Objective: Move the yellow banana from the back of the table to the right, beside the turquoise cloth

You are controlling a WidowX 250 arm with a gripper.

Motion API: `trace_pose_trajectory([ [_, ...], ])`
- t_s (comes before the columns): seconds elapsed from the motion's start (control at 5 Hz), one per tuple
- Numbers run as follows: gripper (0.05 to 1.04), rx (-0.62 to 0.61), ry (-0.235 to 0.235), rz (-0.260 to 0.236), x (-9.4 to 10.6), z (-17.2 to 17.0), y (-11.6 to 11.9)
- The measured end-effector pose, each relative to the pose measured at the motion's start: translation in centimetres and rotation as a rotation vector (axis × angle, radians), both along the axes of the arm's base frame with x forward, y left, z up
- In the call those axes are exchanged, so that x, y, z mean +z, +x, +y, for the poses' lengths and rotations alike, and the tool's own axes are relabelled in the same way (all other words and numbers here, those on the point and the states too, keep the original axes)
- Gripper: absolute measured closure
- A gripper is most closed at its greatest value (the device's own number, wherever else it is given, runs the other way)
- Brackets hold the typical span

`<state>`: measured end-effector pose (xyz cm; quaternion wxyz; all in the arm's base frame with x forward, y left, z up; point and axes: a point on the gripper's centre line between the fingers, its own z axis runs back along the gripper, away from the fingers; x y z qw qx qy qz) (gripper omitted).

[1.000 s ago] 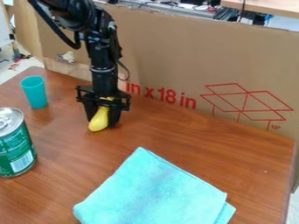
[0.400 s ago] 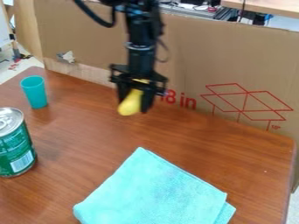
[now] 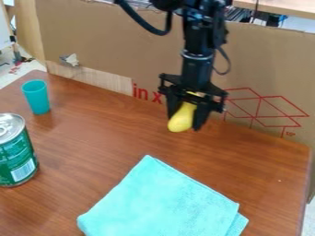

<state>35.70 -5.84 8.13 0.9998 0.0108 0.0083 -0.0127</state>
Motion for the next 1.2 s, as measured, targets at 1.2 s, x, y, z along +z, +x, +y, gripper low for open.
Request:
trace_pose_trajectory([
  [1.2, 0.473, -0.005, -0.117, 0.083, -5.7, -6.1, -0.7],
])
